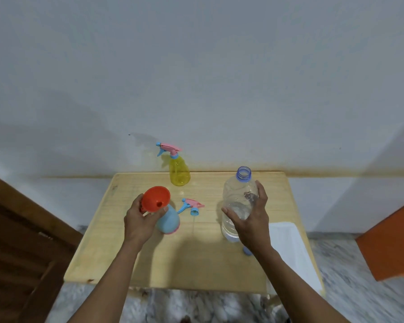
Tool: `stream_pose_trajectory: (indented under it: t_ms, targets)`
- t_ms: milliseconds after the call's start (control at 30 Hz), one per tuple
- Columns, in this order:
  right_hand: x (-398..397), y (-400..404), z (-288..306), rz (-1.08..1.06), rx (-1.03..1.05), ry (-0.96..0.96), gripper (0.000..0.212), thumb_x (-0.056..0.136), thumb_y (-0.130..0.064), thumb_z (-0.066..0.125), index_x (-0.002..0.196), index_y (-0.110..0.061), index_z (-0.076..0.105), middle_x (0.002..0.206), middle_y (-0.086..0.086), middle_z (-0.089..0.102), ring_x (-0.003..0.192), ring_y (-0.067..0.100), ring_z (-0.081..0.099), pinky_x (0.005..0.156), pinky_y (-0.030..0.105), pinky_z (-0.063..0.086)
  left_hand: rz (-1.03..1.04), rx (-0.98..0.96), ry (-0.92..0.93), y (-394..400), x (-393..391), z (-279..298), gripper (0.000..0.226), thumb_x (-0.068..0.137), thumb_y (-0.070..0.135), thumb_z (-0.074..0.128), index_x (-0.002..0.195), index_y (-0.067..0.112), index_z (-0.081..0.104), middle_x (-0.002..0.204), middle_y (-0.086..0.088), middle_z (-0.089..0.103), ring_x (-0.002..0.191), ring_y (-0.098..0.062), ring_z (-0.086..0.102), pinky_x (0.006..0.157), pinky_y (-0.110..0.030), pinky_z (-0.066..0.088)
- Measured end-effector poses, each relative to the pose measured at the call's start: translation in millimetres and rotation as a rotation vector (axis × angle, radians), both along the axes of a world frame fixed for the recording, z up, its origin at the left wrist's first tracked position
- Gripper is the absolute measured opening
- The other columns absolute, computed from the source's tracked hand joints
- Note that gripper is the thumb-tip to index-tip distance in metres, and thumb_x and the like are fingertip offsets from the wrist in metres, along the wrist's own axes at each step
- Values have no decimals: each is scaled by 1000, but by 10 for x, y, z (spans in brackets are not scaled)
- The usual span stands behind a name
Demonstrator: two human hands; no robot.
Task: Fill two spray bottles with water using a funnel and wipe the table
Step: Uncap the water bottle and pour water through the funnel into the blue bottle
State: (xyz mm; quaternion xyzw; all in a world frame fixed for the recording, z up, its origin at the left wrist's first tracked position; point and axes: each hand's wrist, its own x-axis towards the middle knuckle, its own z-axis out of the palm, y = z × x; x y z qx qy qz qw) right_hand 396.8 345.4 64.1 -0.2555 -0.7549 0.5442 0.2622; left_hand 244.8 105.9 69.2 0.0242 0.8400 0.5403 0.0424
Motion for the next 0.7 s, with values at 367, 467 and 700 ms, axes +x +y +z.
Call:
stream_pose_trajectory:
  t_ms: [367,467,700]
  targets:
    - [-1,18,-39,0,-5,-23,110,75,-32,89,150,-49,11,151,0,48,135,12,47,101,30,42,66,39,-69,21,-28,-43,76,70,24,91,136,20,54,111,1,66,108,-19,63,94,-35,50]
    - [7,-24,-32,-19,18,-31,111,76,-33,89,153,-45,10,153,-1,46,139,14,45,100,29,41,81,67,-89,-5,-48,-81,87,67,29,93,140,22,47,120,-3,64,113,-20,62,99,-41,51]
    - [15,-63,-35,-50,61,-16,111,73,-32,89,152,-43,11,140,-11,47,133,20,53,102,39,49,92,200,-116,-39,-51,-132,81,66,21,93,134,21,50,120,-7,66,110,-20,65,89,-32,52]
